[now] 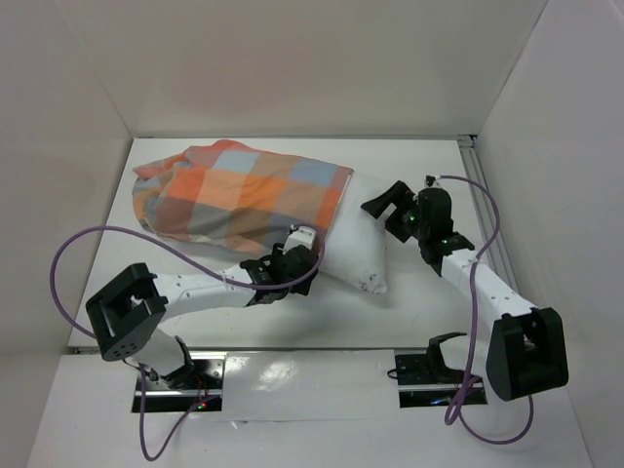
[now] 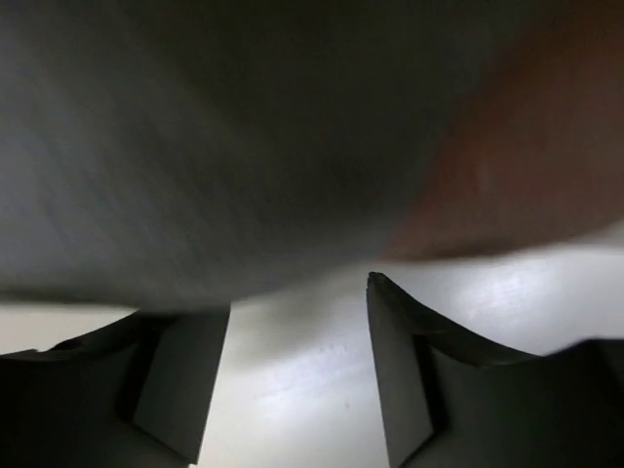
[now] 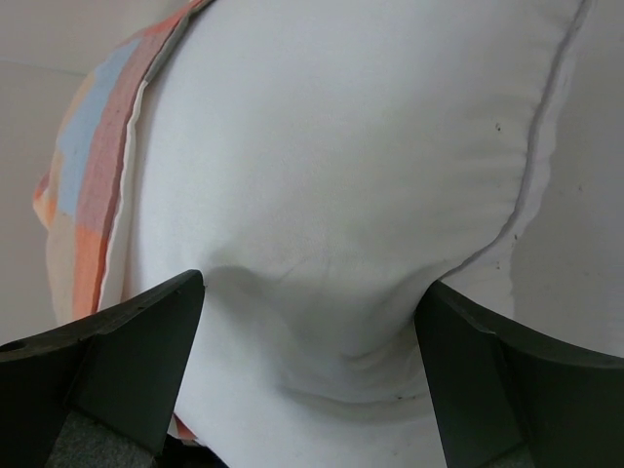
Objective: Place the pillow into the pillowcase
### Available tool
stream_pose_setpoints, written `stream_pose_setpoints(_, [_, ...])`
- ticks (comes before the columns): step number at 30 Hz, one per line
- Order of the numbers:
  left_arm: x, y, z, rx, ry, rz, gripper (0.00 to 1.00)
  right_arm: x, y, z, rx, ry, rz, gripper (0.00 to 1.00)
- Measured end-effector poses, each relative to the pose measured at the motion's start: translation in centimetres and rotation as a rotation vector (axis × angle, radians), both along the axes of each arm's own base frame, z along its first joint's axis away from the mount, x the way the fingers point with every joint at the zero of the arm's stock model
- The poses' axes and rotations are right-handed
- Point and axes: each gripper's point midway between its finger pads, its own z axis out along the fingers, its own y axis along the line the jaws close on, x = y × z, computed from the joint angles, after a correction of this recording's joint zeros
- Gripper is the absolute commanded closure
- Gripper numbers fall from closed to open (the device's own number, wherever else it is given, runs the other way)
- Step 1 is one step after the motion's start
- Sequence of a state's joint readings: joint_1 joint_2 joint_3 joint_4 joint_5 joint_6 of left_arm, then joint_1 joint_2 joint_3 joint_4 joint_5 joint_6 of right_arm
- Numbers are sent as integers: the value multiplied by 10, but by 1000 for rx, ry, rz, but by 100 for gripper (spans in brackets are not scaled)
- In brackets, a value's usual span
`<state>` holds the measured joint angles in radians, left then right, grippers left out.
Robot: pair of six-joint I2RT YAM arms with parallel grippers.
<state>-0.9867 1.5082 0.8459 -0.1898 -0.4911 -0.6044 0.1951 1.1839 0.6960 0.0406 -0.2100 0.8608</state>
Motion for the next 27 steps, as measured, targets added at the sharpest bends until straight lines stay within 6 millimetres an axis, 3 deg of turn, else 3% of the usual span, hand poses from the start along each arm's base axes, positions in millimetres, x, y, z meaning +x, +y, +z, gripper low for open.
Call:
stream_pose_setpoints(4, [23, 3, -1, -17, -46, 57, 47, -2, -2, 1, -17, 1, 5, 3])
stream_pose_setpoints(8, [35, 13, -15, 23, -45, 93, 80, -8, -7, 12, -62, -2, 27, 1])
stream_pose_setpoints(9, [36, 15, -17, 34, -46, 95, 100, -10, -9, 17, -81, -3, 32, 1])
stream_pose_setpoints(13, [38, 15, -15, 43, -43, 98, 100, -24, -20, 43, -163, -19, 47, 1])
stream_pose_setpoints(16, [33, 16, -11, 37, -30, 92, 100, -43, -28, 44, -234, 21, 68, 1])
stream_pose_setpoints(22, [18, 4, 26, -43, -50, 57, 100, -90, -34, -5, -301, 225, 159, 1])
stream_pose_setpoints(27, [8, -4, 33, -47, -42, 39, 100, -116, -19, -35, -281, 310, 269, 1])
